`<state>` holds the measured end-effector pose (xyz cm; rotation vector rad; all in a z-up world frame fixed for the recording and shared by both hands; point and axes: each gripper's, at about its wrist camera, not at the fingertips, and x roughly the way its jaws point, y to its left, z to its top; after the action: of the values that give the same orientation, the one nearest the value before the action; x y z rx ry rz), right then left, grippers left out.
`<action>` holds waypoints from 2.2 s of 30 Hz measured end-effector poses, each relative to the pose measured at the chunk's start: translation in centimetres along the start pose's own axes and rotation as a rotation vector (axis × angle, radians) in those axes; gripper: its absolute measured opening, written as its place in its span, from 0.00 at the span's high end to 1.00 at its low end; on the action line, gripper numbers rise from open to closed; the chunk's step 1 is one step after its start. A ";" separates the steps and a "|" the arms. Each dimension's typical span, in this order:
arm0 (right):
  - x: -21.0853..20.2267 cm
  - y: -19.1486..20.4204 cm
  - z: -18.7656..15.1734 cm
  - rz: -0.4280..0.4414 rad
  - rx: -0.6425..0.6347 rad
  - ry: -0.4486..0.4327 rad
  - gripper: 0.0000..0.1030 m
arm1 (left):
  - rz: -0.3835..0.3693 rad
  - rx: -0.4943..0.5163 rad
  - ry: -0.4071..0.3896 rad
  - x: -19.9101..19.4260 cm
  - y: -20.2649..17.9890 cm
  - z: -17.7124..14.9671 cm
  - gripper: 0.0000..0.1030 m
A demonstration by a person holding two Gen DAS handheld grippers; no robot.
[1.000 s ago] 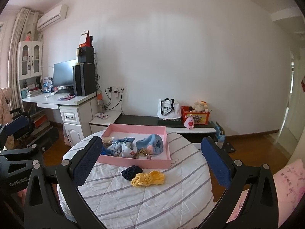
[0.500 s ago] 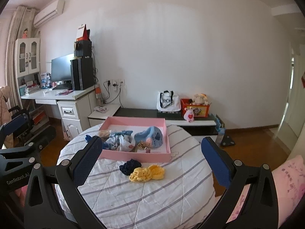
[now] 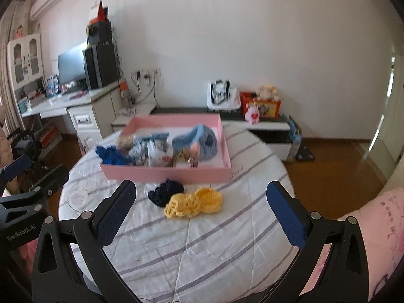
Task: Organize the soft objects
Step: 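Move both tools toward the navy knitted item and yellow crocheted item, then grasp the navy knitted item with the left tool while the right tool grasps the yellow crocheted item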
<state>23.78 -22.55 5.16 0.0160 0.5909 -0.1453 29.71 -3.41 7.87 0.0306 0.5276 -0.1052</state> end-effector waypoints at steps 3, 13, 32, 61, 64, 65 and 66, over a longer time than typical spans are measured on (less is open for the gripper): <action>2.5 -0.1 -0.5 0.000 0.006 0.063 0.00 | -0.003 -0.012 0.052 2.4 0.4 0.1 0.00; 10.3 -0.2 -2.8 -0.030 0.007 0.266 0.00 | 0.005 -0.021 0.194 9.9 1.3 -0.6 0.00; 16.3 -2.3 -4.2 0.075 0.088 0.331 0.55 | -0.043 0.001 0.348 18.1 -0.4 -2.3 0.00; 18.7 -6.1 -3.0 0.042 0.039 0.302 0.61 | -0.185 0.132 0.437 25.1 -8.1 -2.1 0.72; 18.3 -6.0 -3.0 0.043 0.048 0.301 0.63 | -0.183 0.120 0.437 24.6 -7.6 -1.9 0.80; 18.1 -5.9 -3.0 0.043 0.052 0.301 0.64 | -0.183 0.117 0.437 24.4 -7.4 -1.9 0.81; 17.9 -5.9 -3.0 0.041 0.053 0.299 0.65 | -0.182 0.117 0.436 24.3 -7.2 -1.9 0.82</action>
<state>35.95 -30.53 -7.11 0.1027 0.8849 -0.1195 48.81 -12.71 -6.02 0.1216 0.9596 -0.3113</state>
